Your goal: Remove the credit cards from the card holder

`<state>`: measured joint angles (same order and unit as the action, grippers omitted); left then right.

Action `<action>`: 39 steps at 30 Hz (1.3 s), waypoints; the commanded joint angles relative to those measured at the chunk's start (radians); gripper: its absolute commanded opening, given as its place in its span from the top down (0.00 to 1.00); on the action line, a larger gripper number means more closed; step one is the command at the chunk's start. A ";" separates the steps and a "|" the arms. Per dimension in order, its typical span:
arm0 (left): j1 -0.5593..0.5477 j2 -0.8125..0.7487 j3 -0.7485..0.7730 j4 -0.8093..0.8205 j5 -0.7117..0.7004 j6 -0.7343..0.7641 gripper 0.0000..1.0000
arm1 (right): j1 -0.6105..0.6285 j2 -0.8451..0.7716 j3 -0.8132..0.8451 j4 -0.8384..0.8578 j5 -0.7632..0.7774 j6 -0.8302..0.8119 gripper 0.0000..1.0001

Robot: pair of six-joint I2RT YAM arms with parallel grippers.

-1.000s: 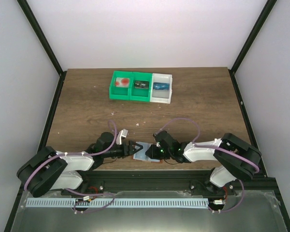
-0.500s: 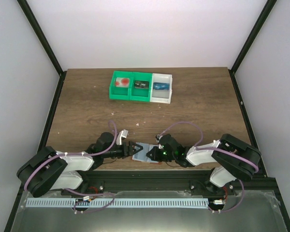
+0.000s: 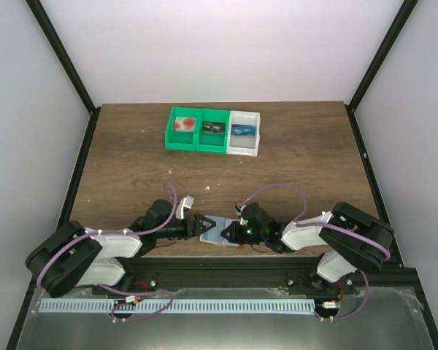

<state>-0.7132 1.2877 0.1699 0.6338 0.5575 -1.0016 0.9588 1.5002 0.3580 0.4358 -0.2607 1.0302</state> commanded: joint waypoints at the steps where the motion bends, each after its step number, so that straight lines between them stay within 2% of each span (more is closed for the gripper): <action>1: 0.000 0.031 0.020 0.018 0.013 -0.001 0.18 | 0.011 0.005 -0.008 0.003 0.005 -0.001 0.99; 21: -0.007 0.110 0.027 0.143 0.074 -0.087 0.19 | 0.011 0.011 0.009 -0.003 0.003 -0.008 0.98; 30: -0.014 0.176 0.038 0.234 0.099 -0.128 0.20 | 0.011 -0.049 0.024 -0.057 0.031 -0.018 0.83; 39: -0.042 0.190 0.087 0.252 0.097 -0.147 0.20 | 0.011 -0.161 -0.008 -0.102 0.114 -0.009 0.65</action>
<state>-0.7395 1.4708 0.2180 0.8356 0.6476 -1.1404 0.9592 1.4090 0.3603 0.3683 -0.2161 1.0237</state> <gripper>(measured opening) 0.800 0.321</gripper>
